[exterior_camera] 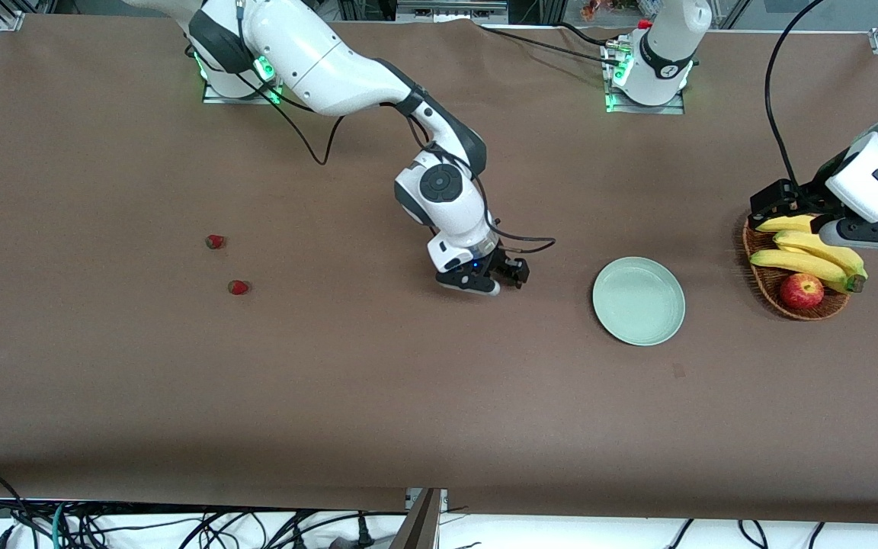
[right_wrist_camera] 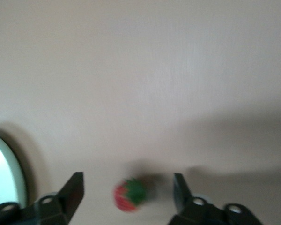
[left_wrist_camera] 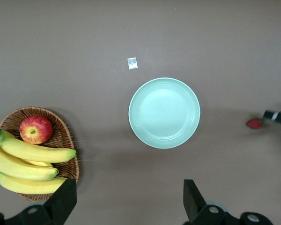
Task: Collect all strawberries into plate
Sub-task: 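Carry the strawberry to mid-table and release it with the right gripper, then grasp the strawberry with the left gripper while the right gripper returns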
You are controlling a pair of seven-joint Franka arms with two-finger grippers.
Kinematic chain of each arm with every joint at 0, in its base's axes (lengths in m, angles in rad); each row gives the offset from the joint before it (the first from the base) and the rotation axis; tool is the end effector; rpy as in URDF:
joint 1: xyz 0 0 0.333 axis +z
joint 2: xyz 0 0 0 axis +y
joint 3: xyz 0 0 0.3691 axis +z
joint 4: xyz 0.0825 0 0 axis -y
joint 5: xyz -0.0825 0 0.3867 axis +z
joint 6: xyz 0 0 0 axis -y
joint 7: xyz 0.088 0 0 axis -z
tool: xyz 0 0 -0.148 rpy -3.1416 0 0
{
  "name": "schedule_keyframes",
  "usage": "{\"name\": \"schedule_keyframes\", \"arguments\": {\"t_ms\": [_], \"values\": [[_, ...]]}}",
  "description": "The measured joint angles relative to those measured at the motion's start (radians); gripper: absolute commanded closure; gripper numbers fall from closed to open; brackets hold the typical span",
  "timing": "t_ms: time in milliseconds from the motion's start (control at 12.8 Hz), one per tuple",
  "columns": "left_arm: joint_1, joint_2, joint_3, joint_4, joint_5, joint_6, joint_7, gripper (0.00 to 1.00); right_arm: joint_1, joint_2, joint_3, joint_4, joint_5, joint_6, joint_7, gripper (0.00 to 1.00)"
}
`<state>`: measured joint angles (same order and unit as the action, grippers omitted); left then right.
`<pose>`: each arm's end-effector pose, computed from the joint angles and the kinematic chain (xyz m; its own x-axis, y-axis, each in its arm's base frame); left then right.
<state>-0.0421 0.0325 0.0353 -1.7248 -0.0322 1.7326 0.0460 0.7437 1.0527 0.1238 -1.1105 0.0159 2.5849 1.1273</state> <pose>0.5740 -0.0084 0.5585 0.9986 -0.0476 -0.0233 -0.0468 -0.9984 0.0316 0.5924 0.6369 0.2013 0.9297 -0.3624 0.0665 -0.3032 -0.8551 -0.4206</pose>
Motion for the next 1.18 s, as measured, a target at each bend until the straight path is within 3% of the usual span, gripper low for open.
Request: {"name": "schedule_keyframes", "arguments": {"t_ms": [235,471,863,1176], "values": [[-0.016,0.002,-0.011,0.002,-0.001,-0.063,0.000,0.00,-0.096,-0.071,-0.006,0.009,-0.002,-0.168,-0.143,0.00],[-0.042,0.073,-0.098,-0.006,-0.010,-0.094,-0.006,0.00,-0.240,-0.159,-0.008,-0.059,-0.001,-0.373,-0.493,0.00],[-0.078,0.308,-0.245,-0.011,-0.043,0.152,-0.180,0.00,-0.487,-0.346,-0.023,-0.379,-0.001,-0.445,-1.044,0.00],[-0.183,0.424,-0.261,-0.025,-0.044,0.356,-0.219,0.00,-0.563,-0.423,-0.099,-0.566,-0.002,-0.445,-1.252,0.00]]}}
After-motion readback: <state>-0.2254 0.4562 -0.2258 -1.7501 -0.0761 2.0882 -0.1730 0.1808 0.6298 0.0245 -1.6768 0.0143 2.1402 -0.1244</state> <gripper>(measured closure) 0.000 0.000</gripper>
